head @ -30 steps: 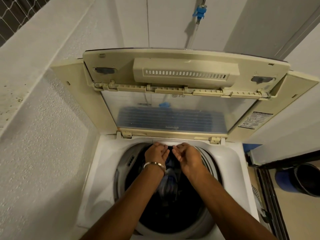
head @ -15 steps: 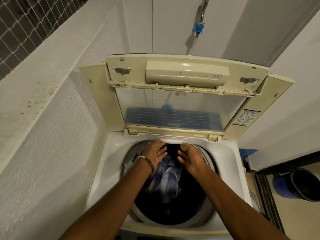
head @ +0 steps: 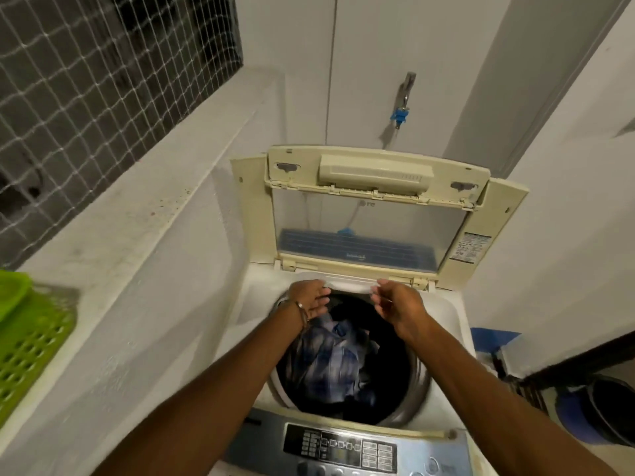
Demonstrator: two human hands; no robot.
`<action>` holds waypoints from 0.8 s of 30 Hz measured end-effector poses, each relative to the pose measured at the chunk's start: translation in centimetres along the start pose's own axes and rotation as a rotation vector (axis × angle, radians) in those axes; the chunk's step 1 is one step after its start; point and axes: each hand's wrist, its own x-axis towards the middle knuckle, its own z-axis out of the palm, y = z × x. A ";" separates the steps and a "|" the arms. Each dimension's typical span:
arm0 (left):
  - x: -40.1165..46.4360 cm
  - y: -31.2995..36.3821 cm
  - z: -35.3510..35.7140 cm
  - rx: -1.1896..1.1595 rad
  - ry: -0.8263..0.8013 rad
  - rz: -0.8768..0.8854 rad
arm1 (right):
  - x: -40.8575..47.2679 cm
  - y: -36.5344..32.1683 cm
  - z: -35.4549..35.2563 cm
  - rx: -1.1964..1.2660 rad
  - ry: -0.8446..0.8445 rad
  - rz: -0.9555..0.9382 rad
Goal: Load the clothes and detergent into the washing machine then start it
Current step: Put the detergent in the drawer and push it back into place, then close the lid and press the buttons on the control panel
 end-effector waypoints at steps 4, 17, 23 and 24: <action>-3.4 1.9 0.8 0.160 0.038 0.103 | -2.6 -3.1 -1.0 -0.130 0.014 -0.188; -12.5 13.1 4.8 0.658 0.229 0.818 | -11.1 -14.9 -0.2 -1.022 0.118 -1.052; -12.8 18.0 5.9 1.090 0.320 1.102 | -11.3 -19.1 2.3 -1.437 0.239 -1.301; -12.4 18.6 6.0 1.172 0.306 1.099 | -11.0 -19.4 2.6 -1.497 0.238 -1.286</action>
